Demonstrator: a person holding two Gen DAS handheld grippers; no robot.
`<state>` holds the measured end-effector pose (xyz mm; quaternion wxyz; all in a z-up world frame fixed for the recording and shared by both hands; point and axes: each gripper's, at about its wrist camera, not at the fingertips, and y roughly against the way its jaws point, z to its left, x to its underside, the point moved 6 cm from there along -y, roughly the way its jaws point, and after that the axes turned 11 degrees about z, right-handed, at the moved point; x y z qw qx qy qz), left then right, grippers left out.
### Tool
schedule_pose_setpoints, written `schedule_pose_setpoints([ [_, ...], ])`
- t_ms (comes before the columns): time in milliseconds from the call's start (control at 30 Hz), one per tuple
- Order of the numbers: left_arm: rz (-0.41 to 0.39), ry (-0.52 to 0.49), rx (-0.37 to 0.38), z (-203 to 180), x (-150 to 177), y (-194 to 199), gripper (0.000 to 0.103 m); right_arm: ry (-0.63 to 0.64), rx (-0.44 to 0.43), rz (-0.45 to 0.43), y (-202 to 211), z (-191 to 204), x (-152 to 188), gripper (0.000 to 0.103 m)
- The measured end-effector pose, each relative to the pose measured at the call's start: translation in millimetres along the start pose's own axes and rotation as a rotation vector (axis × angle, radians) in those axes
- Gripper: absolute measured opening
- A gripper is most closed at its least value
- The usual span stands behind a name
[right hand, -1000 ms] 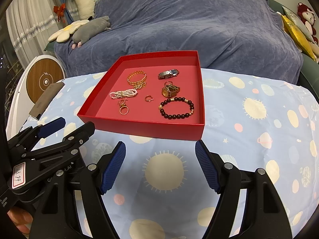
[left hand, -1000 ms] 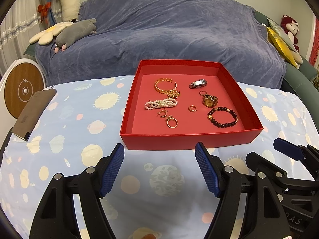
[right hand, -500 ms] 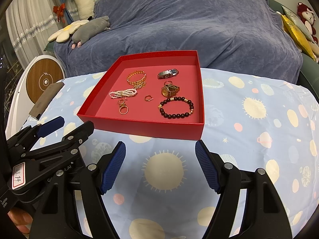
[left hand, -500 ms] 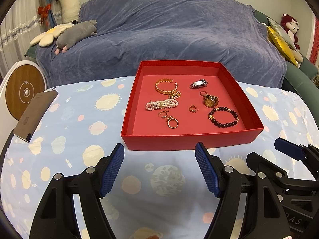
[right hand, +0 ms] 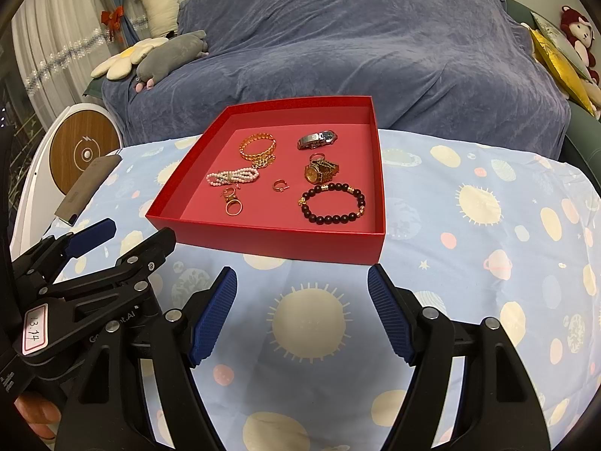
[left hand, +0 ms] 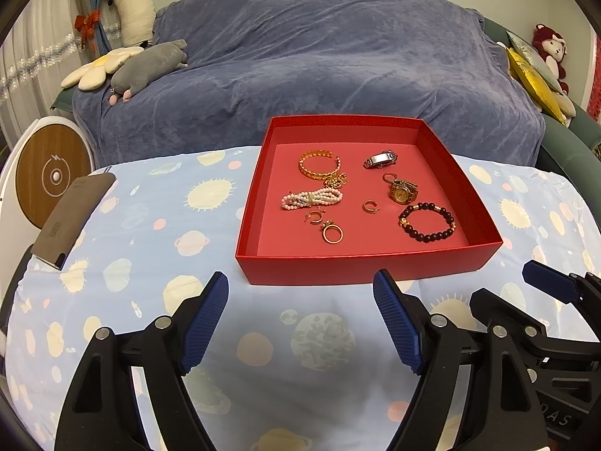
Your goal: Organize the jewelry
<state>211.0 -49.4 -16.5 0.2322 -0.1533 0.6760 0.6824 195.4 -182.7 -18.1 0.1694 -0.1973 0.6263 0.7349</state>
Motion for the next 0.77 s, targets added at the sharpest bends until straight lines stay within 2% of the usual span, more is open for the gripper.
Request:
schedule_pose_setpoints([
  [200,-0.005,0.010,-0.026,3.2,0.4,0.3,0.085,0.001,0.000,0.000,-0.2,-0.3,0.1,0.070],
  [400,-0.009,0.017,-0.043,4.7,1.7,0.3,0.086,0.004,0.002,0.003,0.0,-2.6,2.7,0.070],
  [767,-0.009,0.012,-0.031,2.8,-0.5,-0.7,0.086,-0.004,0.004,0.001,0.3,-1.9,2.4,0.071],
])
